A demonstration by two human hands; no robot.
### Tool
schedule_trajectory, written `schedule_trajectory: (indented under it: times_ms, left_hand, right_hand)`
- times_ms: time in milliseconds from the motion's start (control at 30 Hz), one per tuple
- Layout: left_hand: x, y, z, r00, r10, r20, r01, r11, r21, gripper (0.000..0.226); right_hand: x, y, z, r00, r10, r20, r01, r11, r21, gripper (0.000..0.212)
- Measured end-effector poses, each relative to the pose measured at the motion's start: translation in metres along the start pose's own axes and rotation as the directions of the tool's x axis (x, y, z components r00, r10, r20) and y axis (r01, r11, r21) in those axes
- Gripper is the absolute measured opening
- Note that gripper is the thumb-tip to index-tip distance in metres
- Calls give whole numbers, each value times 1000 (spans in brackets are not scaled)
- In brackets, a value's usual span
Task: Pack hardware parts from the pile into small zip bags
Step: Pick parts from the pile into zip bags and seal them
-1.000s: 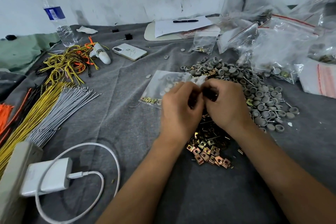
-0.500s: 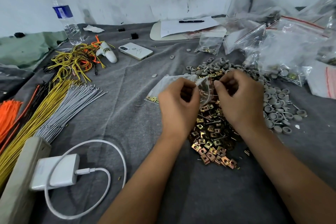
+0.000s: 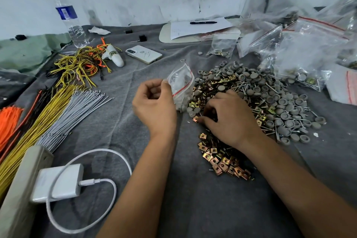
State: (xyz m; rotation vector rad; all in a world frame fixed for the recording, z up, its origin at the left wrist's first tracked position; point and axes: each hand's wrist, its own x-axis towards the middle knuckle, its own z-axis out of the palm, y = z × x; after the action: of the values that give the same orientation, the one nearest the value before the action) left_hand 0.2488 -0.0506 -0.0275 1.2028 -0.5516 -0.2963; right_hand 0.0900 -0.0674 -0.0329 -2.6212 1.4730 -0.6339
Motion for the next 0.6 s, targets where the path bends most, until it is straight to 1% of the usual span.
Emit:
schedule_trajectory:
  times_ms: [100,200,267,333,367,433,467,500,567,600]
  left_hand:
    - [-2,0,1,1000,10,16,-10,1000,13,22]
    - [-3,0,1,1000,15,27,-16,1000,24,20]
    - [-3,-1,1,999,16,32,-17,1000,26,18]
    - [-4,-1,0,999,17,29,-17,999,30,14]
    - [-4,-1,0,1000,17,26,-18,999,32,12]
    - [-3,-2,0,999,20,25,-21,999,38,10]
    - [-3,-2,0,999,25,31,-26,999,43,10]
    - [-4,-2,0,998,31,47,-34,998,51,10]
    - [-8,-2,2,991,42,129,-51,996,70,14]
    - [-11,-2,4,981,48,186,-64,995,80,17]
  right_hand:
    - [2,-6,-3,997,-10,78,16,997,-80,35]
    - [1,-11,-5,993,-19,118,36,989,-142,26]
    - [0,-11,-4,992,-36,117,58,981,-186,19]
    - [-2,-9,-2,996,-38,79,52,982,-184,14]
    - [-3,-7,-2,999,-33,40,38,990,-137,12]
    - [-3,0,-7,996,55,-76,-47,994,102,6]
    - [-3,3,-9,984,114,-136,-79,968,239,4]
    - [-2,6,-12,965,155,-213,-77,939,335,2]
    - [-2,11,-17,911,170,-375,-13,923,386,3]
    - [-2,12,-19,893,155,-423,24,921,388,4]
